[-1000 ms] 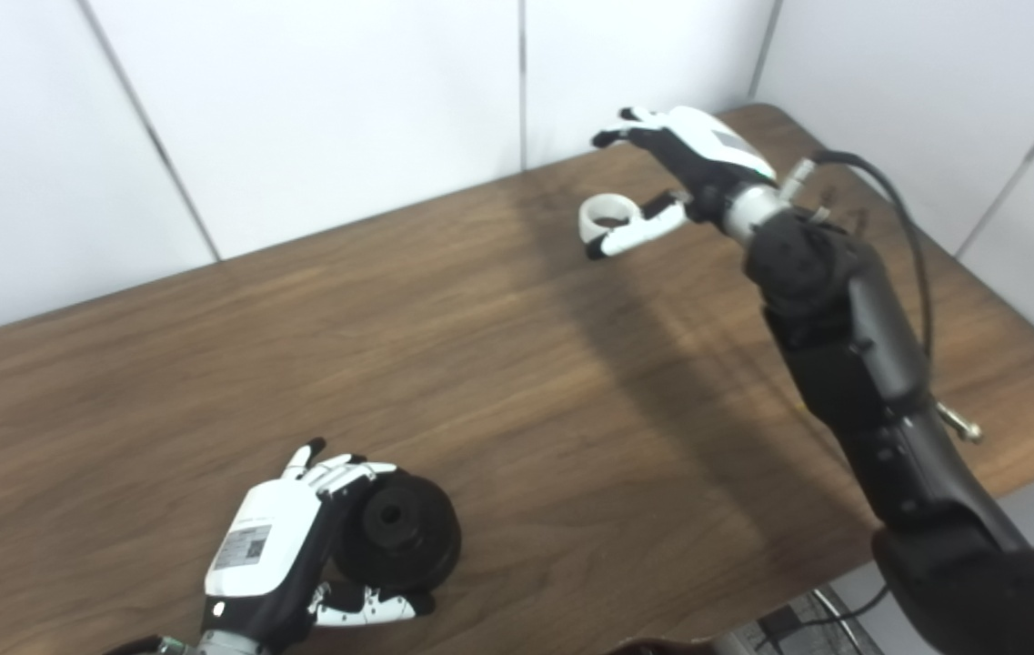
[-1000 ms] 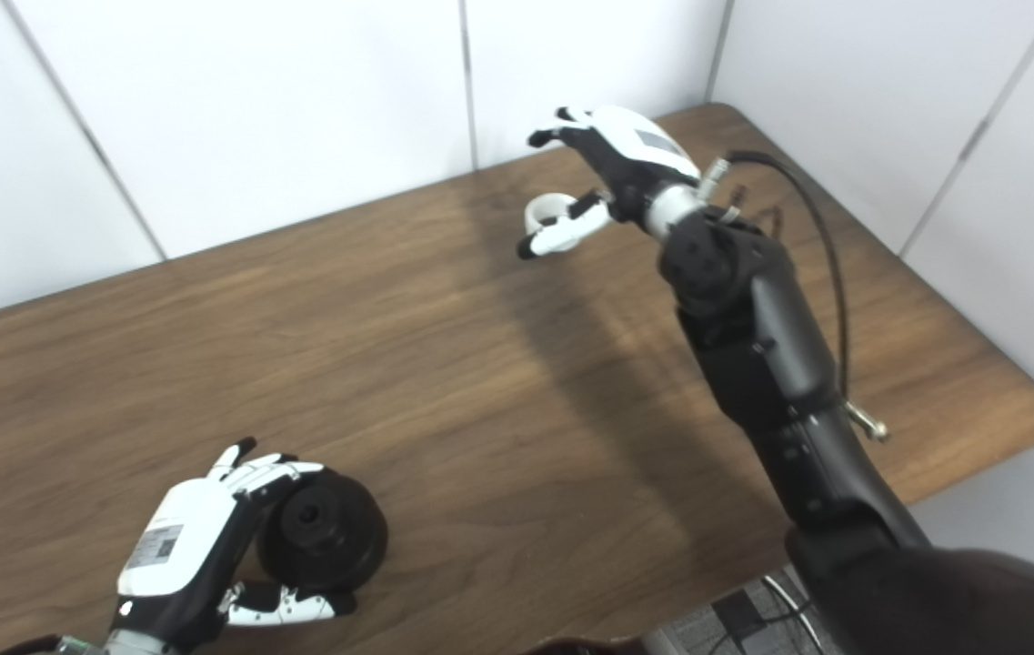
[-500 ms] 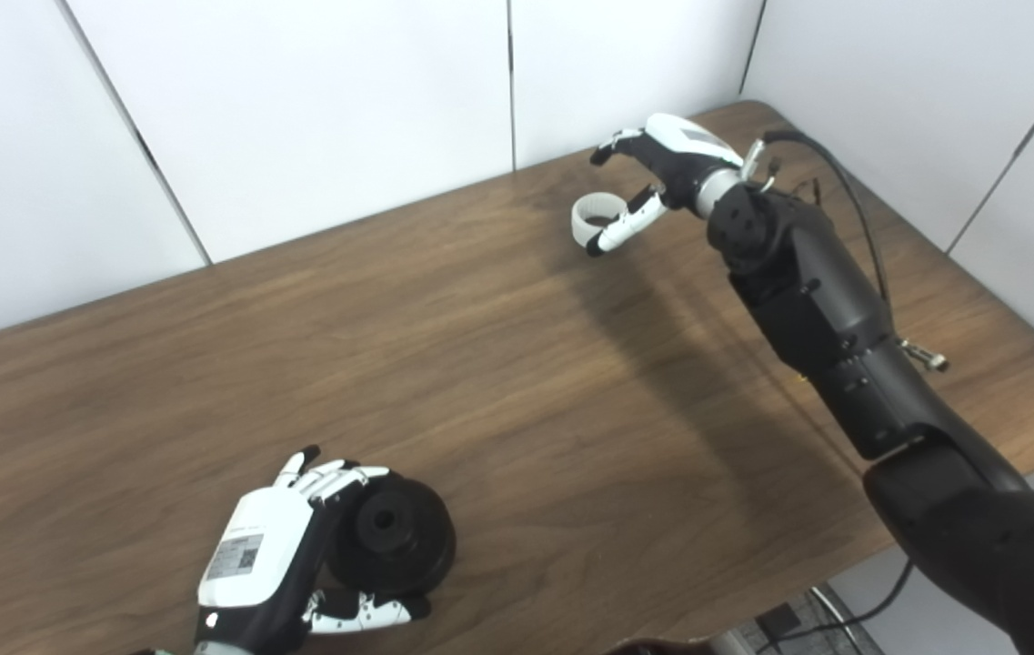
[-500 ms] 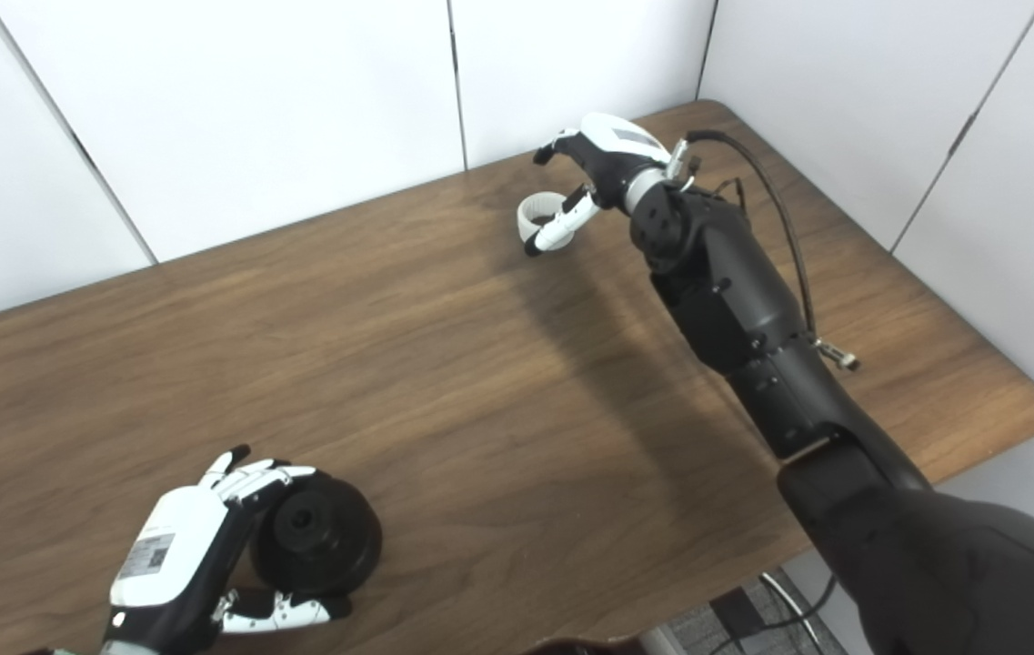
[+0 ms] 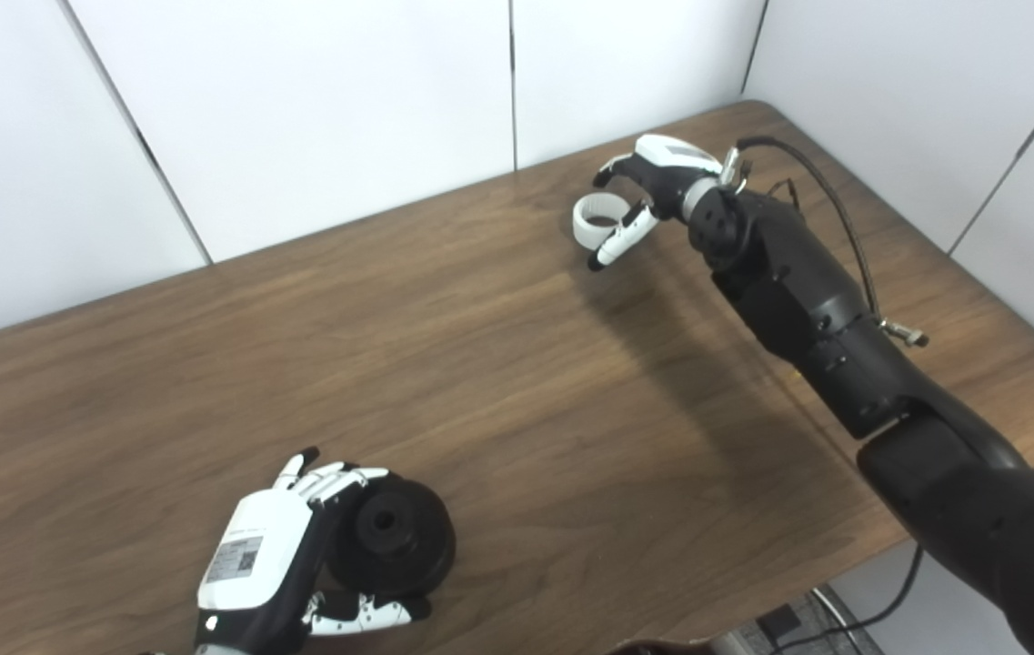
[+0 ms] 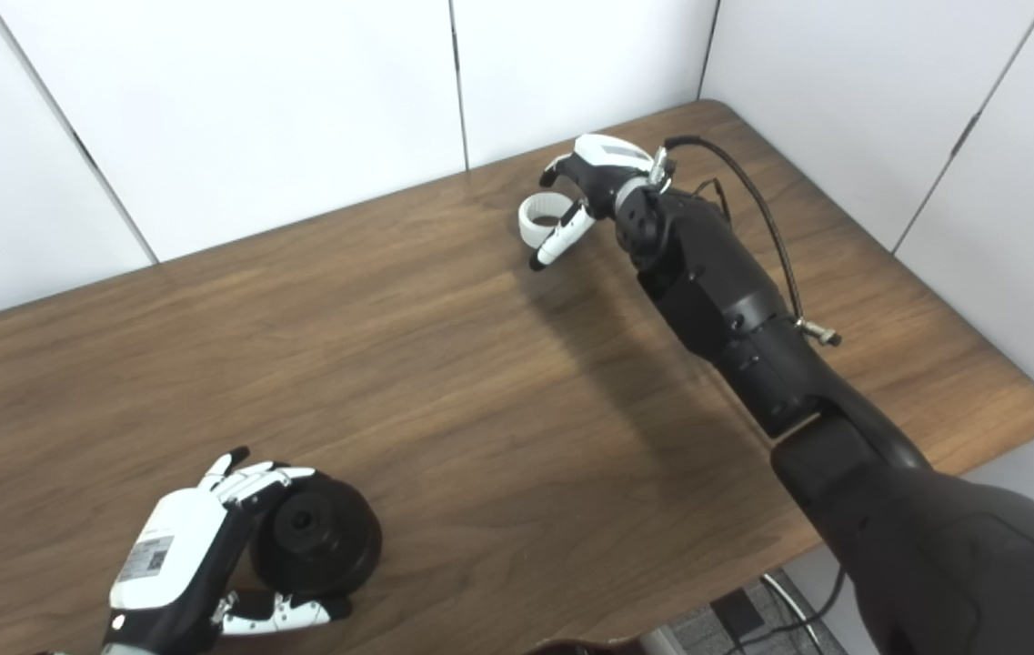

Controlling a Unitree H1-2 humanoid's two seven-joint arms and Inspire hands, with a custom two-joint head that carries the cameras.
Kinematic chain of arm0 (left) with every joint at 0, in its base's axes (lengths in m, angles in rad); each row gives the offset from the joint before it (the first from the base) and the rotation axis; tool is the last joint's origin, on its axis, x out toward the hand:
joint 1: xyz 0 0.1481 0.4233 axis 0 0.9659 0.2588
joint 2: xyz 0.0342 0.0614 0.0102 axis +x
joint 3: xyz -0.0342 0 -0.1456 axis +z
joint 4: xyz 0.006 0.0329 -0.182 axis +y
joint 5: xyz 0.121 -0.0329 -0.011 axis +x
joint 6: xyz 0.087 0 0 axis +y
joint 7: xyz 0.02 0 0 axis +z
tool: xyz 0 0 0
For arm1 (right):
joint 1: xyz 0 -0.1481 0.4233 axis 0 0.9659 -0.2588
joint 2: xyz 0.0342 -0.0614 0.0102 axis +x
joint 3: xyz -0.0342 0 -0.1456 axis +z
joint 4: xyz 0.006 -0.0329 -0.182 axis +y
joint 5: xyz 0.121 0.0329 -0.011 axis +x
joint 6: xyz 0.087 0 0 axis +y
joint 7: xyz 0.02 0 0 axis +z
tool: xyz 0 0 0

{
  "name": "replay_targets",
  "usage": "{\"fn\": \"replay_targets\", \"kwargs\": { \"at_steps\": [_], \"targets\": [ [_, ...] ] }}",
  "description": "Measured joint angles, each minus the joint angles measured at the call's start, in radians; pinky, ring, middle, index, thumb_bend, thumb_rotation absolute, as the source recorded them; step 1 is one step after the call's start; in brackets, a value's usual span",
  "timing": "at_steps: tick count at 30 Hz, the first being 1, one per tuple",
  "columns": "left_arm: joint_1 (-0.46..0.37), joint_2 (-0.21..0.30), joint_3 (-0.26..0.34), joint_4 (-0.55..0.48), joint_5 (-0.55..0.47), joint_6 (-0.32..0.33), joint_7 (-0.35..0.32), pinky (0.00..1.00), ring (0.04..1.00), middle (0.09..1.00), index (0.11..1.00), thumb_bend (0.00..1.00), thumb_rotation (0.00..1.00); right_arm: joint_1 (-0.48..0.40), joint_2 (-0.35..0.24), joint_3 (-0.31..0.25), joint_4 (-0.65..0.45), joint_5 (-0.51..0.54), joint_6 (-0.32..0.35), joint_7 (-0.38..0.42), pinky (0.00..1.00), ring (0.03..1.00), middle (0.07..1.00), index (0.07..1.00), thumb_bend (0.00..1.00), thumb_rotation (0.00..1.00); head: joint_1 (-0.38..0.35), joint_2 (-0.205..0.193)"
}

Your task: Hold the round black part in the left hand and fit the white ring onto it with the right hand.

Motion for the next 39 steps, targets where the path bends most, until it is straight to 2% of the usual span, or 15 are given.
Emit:
{"fn": "replay_targets", "kwargs": {
  "at_steps": [8, 14, 19, 27, 39],
  "targets": [
    [0.006, -0.001, 0.000, -0.006, 0.001, 0.007, -0.001, 0.98, 0.842, 0.747, 0.483, 0.52, 0.05, -0.013, -0.007, 0.032, 0.049, 0.006, 0.000, -0.019, 0.98, 1.000, 0.925, 0.839, 0.86, 0.31, 0.008, 0.002],
    [0.007, -0.001, 0.000, -0.007, 0.002, 0.008, -0.001, 0.98, 0.845, 0.747, 0.483, 0.52, 0.05, -0.042, -0.017, 0.036, 0.073, -0.002, 0.000, -0.019, 0.98, 1.000, 0.909, 0.826, 0.85, 0.31, 0.012, 0.003],
    [0.007, -0.002, -0.004, -0.011, 0.003, 0.020, -0.004, 0.98, 0.847, 0.747, 0.483, 0.52, 0.05, -0.051, -0.019, 0.040, 0.090, -0.002, 0.000, -0.031, 0.97, 0.985, 0.884, 0.776, 0.83, 0.28, 0.015, 0.008],
    [0.010, -0.002, -0.005, -0.019, 0.011, 0.026, -0.005, 0.98, 0.842, 0.747, 0.482, 0.52, 0.05, -0.050, -0.019, 0.042, 0.097, 0.014, 0.000, -0.063, 0.91, 0.936, 0.839, 0.624, 0.80, 0.23, 0.015, 0.011],
    [0.011, -0.002, -0.006, -0.026, 0.020, 0.030, -0.010, 0.98, 0.842, 0.744, 0.482, 0.52, 0.05, -0.048, -0.019, 0.064, 0.098, 0.031, -0.009, -0.102, 0.91, 0.932, 0.828, 0.598, 0.81, 0.20, 0.017, 0.012]
  ]
}}
